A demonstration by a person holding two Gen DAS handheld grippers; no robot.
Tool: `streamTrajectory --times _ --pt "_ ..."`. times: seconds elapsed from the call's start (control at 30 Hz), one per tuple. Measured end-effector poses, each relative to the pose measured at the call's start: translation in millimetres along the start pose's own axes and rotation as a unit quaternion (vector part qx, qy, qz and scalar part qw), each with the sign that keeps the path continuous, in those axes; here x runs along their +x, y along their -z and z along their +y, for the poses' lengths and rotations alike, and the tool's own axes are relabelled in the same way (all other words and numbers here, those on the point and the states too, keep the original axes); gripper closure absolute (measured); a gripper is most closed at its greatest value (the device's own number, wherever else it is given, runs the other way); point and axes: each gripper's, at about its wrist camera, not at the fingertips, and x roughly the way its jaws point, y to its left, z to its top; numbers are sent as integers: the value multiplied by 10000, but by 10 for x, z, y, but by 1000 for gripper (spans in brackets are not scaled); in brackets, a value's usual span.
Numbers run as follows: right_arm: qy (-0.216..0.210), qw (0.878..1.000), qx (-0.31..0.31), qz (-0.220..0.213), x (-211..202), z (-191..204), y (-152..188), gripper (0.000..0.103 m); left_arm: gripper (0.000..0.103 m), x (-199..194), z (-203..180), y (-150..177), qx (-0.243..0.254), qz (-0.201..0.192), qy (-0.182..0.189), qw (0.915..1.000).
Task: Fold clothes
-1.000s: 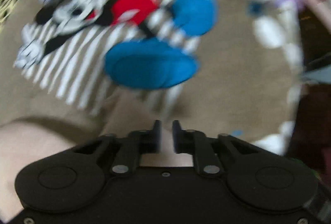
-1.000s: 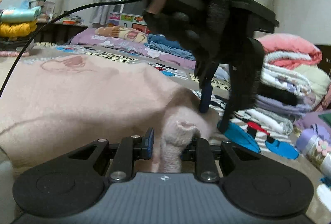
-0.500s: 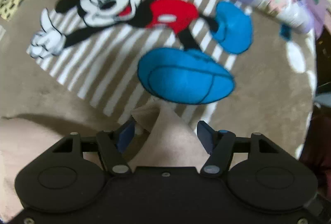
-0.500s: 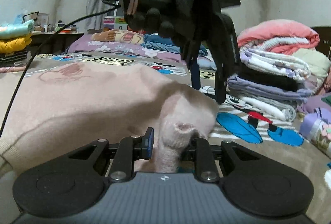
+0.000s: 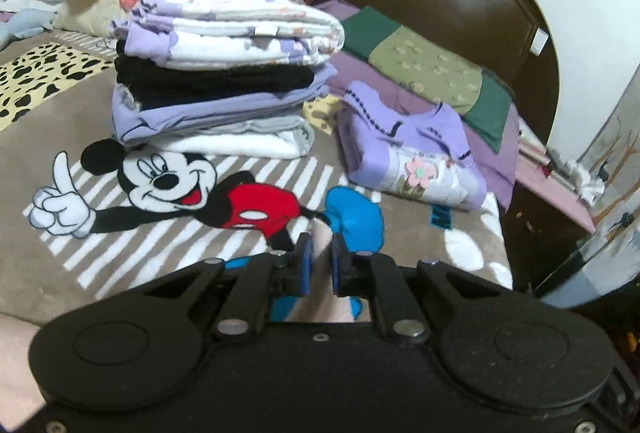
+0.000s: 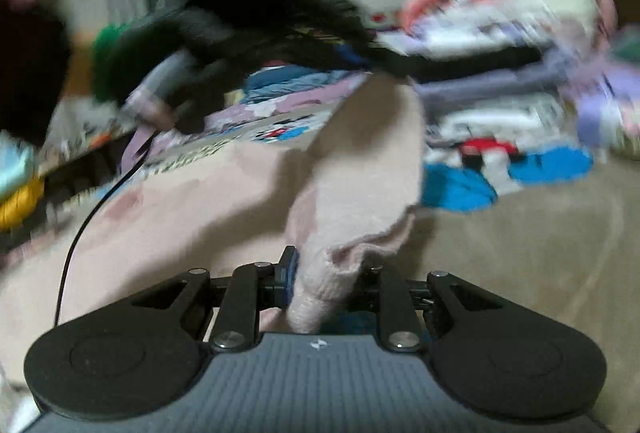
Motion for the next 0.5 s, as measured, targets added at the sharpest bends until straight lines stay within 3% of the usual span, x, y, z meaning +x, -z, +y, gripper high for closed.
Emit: streamTrajectory --times 0.13,0.27,0.3,0.33,0.4,0.5 --pt "-2 9972 746 -30 -1 -225 -9 79 96 -143 9 60 -112 -492 -103 9987" --pt "160 9856 1684 71 1 -545 16 81 96 -492 114 164 -627 -1415 -424 9870" --pt "216 9824 1855 96 3 -622 25 92 96 -543 101 204 -640 -1442 -462 9864" --pt "289 9807 1930 94 -6 -664 27 94 96 -592 87 244 -648 -1463 -498 9859" --pt "479 9807 1894 58 -34 -683 17 94 96 -663 50 332 -642 -1416 -591 9861" --pt "679 9808 1830 -9 -70 -705 4 94 96 -658 -28 573 -545 -993 -1019 9883"
